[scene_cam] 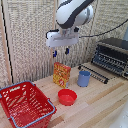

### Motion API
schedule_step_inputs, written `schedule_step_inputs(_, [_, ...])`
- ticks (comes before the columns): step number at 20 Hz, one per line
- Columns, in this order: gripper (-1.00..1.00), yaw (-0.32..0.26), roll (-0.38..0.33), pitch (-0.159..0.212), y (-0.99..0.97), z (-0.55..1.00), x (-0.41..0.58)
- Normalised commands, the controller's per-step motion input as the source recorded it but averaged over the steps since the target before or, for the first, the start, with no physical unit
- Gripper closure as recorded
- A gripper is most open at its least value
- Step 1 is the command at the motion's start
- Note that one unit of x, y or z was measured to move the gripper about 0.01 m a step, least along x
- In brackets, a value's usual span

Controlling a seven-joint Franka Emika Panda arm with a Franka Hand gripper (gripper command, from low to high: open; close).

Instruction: Carefully direct your gripping tool toward the mac and cheese carton. Clutch the mac and cheese carton gently but firmly in your gripping tool. Slide your gripping tool, with the carton in hand, above the container. Loosen your grip, letting the carton of mac and cheese effortlessly fall into the container.

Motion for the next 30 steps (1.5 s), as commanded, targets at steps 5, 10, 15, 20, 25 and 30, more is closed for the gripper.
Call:
schedule_step_inputs(5, [-1.00, 0.093, 0.104, -0.003, -0.65, -0.12, 0.619])
schedule_step_inputs(10, [-1.00, 0.085, 0.096, -0.011, -0.62, -0.12, 0.595])
schedule_step_inputs(15, [-1.00, 0.061, 0.017, 0.100, -0.12, -0.33, 0.246])
schedule_step_inputs(20, [-1.00, 0.067, -0.023, 0.215, 0.03, -0.50, 0.047])
schedule_step_inputs(25, [-1.00, 0.025, -0.063, 0.188, 0.02, -0.47, 0.057])
schedule_step_inputs(30, [1.00, 0.063, -0.046, 0.117, -0.05, -0.31, 0.188])
